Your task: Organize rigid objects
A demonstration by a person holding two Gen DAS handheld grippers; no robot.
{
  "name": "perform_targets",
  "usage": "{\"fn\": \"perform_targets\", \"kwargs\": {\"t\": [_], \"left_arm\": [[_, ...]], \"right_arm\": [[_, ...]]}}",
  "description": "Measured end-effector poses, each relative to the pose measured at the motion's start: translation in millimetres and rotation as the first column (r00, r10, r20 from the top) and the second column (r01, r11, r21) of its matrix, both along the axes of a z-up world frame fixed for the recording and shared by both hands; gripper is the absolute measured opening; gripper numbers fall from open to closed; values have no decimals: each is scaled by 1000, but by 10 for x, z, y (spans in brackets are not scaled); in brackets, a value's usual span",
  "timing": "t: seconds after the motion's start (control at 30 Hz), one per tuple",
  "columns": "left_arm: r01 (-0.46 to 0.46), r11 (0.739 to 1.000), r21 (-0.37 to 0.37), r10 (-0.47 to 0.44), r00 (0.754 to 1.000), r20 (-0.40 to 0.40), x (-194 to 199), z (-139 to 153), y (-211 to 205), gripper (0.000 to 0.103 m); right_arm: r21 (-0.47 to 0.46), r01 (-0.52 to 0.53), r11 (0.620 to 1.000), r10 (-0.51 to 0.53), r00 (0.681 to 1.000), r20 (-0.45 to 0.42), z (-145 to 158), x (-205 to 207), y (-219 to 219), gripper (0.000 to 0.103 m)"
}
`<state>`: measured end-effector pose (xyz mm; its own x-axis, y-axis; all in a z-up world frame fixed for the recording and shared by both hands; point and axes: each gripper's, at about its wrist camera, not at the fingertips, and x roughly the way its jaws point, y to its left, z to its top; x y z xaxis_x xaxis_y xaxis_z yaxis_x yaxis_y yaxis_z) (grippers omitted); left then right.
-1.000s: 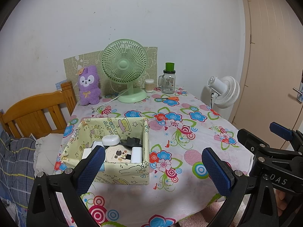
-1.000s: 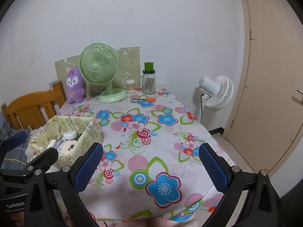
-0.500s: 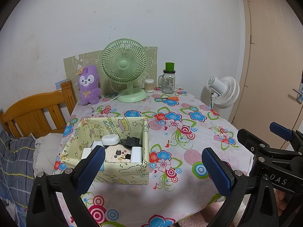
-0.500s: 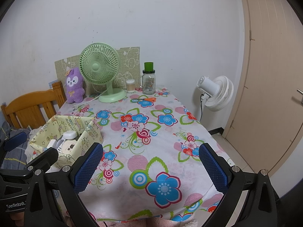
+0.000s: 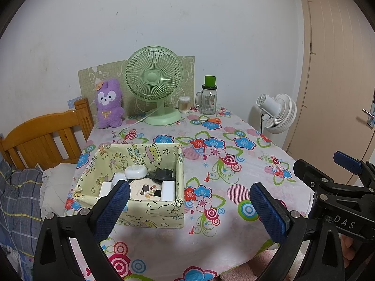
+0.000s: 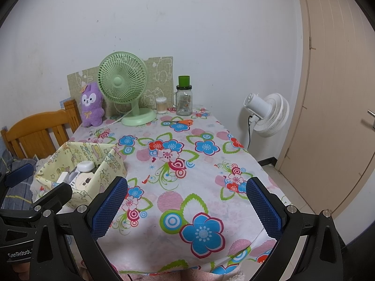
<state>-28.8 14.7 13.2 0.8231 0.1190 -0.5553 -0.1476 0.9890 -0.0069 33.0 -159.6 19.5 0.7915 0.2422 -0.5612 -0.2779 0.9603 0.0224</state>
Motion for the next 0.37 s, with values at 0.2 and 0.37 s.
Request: {"fn": "perform_targets", "kwargs": {"t": [0.2, 0.37], "left_arm": [[-2, 1000, -3, 2, 1000, -2, 26, -24, 4, 103], [-6, 1000, -10, 6, 1000, -13, 111, -62, 47, 103]], "right_arm": [[-3, -2, 1000, 2, 1000, -1, -5, 11, 3, 102], [-4, -7, 1000, 7, 1000, -13, -68, 85, 17, 102]]}}
